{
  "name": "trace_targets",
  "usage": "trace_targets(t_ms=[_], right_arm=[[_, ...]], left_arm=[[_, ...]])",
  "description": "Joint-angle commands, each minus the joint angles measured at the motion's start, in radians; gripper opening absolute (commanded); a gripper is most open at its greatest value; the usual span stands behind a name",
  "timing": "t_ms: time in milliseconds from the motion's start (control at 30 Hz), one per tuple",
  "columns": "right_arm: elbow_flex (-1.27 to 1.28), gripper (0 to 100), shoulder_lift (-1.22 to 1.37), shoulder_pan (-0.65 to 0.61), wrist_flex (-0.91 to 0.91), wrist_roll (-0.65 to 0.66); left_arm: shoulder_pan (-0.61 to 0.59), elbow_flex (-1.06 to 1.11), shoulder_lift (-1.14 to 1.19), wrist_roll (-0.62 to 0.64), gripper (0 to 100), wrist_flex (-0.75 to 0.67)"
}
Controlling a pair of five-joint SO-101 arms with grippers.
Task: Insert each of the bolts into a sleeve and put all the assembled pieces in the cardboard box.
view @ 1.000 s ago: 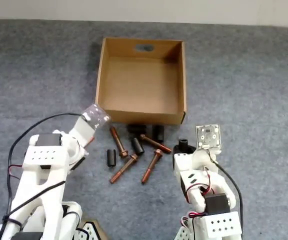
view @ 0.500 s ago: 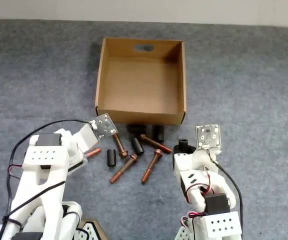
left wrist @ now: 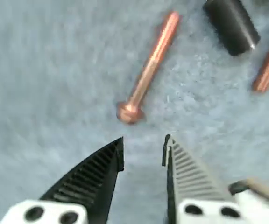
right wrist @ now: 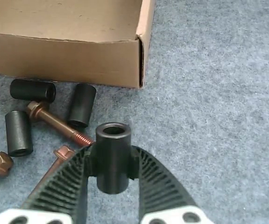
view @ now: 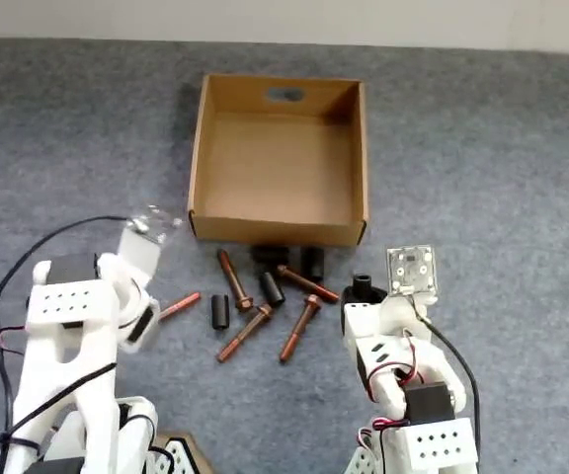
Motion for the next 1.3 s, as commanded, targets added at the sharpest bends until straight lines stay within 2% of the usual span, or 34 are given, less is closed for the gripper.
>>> trace_targets(t_ms=[0,167,567,700,800,933,1000,1067,1267], right_arm=[[-0.004,0.5,-0.016,0.010,0.004,-0.003],[-0.004,0.5,-0.016,0.010,0.004,-0.003],[-0.004,0.5,-0.016,0.010,0.004,-0.003],[-0.004,0.5,-0.016,0.010,0.004,-0.003],[-0.004,0.5,-0.016,0.010,0.004,-0.003],[-0.004,0.5,-0.016,0.010,0.004,-0.003],[-0.004,0.5,-0.016,0.010,0.004,-0.003],[-0.004,0.5,-0.016,0.010,0.004,-0.003],[-0.004,0.5,-0.016,0.010,0.004,-0.003]], left_arm=[[-0.010,0.044,0.001,0.258,15,-0.052],[-0.015,0.162,0.001,0.354,15,-0.295],[-0.010,0.199,0.002,0.663,15,-0.638],[0.004,0.176,-0.005,0.756,15,-0.640],[0.031,0.157,0.001,0.798,17,-0.591],[0.091,0.130,-0.005,0.921,27,-0.442],[0.108,0.094,-0.005,0.964,29,-0.347],[0.110,0.077,-0.005,0.957,29,-0.298],[0.093,0.116,-0.007,0.908,29,-0.356]])
